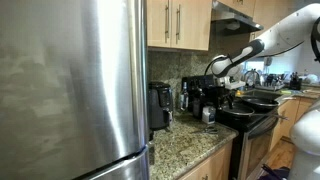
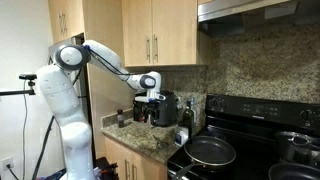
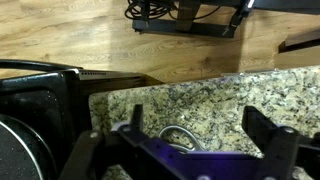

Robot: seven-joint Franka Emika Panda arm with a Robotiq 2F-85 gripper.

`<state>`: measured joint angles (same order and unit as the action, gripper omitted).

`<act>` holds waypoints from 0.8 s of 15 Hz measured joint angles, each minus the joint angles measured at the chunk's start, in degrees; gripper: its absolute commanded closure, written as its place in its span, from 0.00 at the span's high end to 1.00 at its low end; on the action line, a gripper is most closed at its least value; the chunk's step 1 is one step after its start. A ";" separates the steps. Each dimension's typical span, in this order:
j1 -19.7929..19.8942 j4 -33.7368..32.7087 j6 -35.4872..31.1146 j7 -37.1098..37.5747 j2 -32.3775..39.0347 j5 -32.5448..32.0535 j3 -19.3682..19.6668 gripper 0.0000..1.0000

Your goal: Open the right cabinet door and then open the drawer of the air fryer

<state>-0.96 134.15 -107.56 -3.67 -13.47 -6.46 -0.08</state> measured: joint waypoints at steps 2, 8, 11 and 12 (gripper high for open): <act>0.00 0.00 0.00 0.01 0.00 0.00 0.00 1.00; -0.39 0.68 -16.89 -2.90 -0.28 -1.67 -0.05 1.00; -1.47 -1.43 -16.89 -4.06 -7.86 1.16 -0.07 1.00; -1.74 -1.77 -16.69 -4.14 -10.59 1.89 -0.07 1.00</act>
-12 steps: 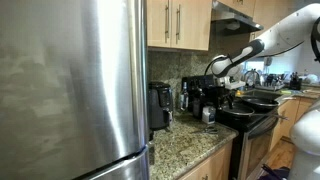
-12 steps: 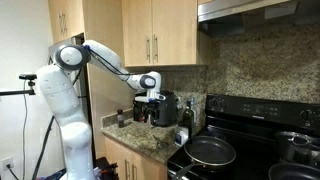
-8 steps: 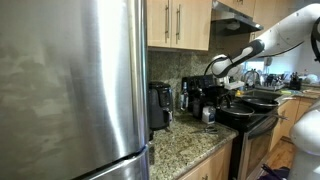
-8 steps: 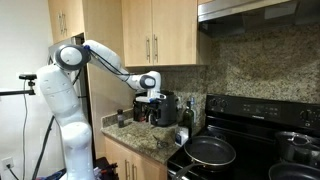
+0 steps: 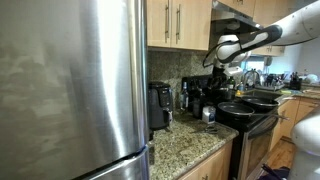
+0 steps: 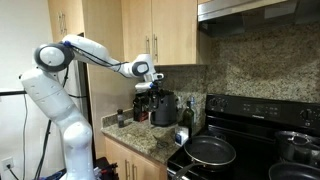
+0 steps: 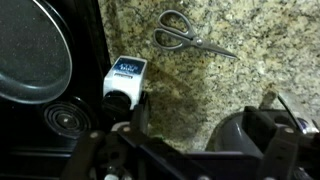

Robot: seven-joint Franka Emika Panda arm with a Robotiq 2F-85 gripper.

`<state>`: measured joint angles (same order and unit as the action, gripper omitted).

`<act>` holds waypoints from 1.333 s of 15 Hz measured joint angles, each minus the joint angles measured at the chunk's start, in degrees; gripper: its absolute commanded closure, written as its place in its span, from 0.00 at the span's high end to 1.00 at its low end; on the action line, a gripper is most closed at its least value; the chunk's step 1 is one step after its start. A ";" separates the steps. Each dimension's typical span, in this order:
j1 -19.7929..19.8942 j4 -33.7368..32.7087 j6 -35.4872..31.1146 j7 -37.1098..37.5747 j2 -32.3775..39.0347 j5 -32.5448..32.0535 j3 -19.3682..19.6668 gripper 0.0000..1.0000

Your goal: Open the right cabinet door and then open the drawer of the air fryer

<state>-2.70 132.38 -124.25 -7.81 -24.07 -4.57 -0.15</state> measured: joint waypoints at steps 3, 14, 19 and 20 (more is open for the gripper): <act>-0.19 0.24 0.47 0.03 -3.58 0.44 0.00 1.00; -10.76 2.01 -17.81 -0.39 -13.70 6.95 -2.91 1.00; -11.17 3.11 -19.06 0.63 -14.74 7.75 -2.93 1.00; -11.42 3.11 -19.53 0.60 -14.72 8.56 -2.86 1.00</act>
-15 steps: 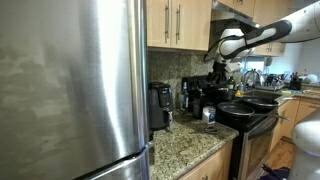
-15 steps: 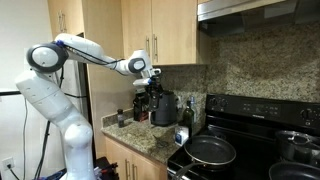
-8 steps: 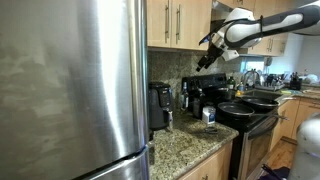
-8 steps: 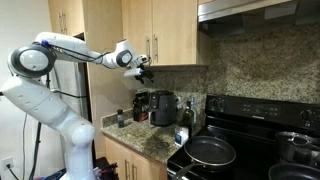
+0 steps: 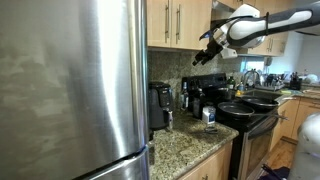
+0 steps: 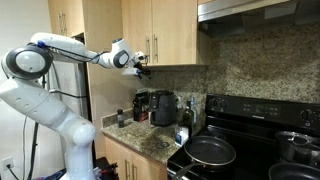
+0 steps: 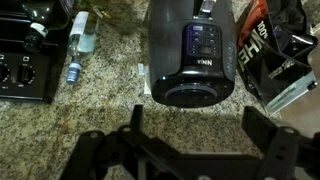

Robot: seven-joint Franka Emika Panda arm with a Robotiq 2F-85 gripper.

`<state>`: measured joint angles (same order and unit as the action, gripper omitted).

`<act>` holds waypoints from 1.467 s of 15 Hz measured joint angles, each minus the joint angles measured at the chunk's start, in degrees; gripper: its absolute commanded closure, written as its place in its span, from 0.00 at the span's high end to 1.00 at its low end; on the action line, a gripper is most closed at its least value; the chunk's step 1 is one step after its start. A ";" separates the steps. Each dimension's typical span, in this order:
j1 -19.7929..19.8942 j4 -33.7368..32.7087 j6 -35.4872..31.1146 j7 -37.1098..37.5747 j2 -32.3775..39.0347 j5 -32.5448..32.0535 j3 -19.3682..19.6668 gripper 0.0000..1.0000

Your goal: Open the right cabinet door and then open the drawer of the air fryer

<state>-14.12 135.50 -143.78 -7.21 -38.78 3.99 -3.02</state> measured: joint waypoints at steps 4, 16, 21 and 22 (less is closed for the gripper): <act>-5.02 -1.26 -18.36 0.12 8.41 7.67 0.05 1.00; -12.01 -5.69 -48.84 0.78 19.13 13.33 2.51 1.00; -6.18 -4.09 -55.23 5.09 6.92 12.28 -3.12 1.00; -3.36 -4.27 -55.03 5.56 3.93 13.12 -5.07 1.00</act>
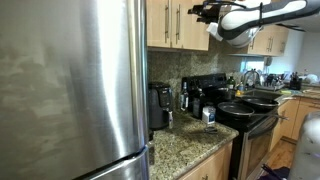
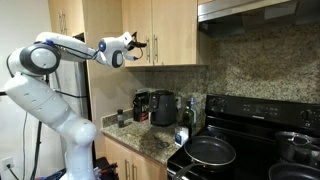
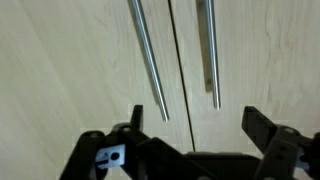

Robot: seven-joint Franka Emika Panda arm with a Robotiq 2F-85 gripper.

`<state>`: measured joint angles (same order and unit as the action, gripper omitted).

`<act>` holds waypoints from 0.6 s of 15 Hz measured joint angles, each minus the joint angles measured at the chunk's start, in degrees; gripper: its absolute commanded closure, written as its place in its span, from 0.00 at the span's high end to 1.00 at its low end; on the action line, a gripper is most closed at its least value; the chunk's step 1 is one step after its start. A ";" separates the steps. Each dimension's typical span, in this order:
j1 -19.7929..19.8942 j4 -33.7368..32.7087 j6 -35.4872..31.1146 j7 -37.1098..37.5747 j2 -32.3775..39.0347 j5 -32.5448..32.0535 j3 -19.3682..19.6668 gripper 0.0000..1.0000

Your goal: Open the right cabinet door and then open the drawer of the air fryer

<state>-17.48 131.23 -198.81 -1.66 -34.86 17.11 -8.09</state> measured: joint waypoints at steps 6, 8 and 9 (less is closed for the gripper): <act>6.60 0.25 1.92 2.58 -2.56 -3.12 -3.10 1.00; 10.44 -0.60 1.74 2.54 2.09 -3.32 -5.12 1.00; 12.48 -1.99 1.57 2.69 5.29 -3.24 -6.52 1.00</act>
<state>-5.00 129.23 -197.24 1.04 -29.56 13.87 -14.60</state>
